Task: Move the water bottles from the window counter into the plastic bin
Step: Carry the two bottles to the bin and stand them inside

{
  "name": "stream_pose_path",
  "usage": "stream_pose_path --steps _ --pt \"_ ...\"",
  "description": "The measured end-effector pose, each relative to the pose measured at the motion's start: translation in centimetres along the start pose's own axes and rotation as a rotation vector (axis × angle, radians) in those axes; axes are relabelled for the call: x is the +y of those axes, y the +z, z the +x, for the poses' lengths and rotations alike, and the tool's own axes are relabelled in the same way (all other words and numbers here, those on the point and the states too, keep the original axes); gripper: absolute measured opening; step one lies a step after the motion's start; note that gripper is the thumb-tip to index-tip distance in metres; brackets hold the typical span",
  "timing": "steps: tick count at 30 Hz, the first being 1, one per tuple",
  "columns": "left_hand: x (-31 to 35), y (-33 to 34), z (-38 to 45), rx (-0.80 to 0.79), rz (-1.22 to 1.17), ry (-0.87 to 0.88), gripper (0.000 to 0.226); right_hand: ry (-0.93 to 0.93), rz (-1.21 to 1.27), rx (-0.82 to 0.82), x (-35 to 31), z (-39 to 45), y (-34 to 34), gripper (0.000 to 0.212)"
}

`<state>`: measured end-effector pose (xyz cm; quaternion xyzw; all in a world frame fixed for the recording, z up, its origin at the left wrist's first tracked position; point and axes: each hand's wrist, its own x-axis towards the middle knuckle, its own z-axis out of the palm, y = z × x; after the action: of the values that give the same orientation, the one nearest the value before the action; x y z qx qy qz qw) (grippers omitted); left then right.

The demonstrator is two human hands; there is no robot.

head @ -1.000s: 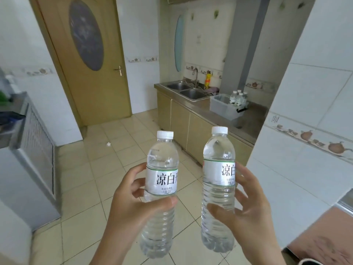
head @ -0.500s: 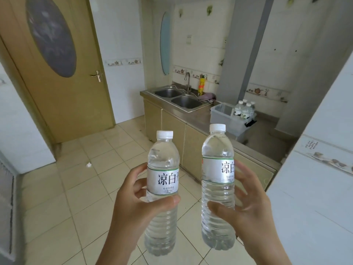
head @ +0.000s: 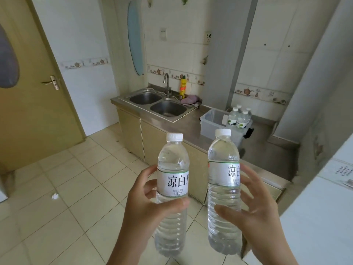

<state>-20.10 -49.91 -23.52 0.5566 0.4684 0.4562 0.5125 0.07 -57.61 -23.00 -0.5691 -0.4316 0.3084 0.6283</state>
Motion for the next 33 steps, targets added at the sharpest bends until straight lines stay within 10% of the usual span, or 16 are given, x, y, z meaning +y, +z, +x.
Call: stream_pose_path --steps 18,33 --pt "-0.5 8.9 34.6 -0.079 -0.084 -0.017 0.085 -0.061 -0.034 0.057 7.4 33.0 3.1 0.097" --pt "-3.0 19.8 63.0 -0.480 -0.046 0.024 0.077 0.050 -0.136 0.387 15.9 54.4 4.0 0.099"
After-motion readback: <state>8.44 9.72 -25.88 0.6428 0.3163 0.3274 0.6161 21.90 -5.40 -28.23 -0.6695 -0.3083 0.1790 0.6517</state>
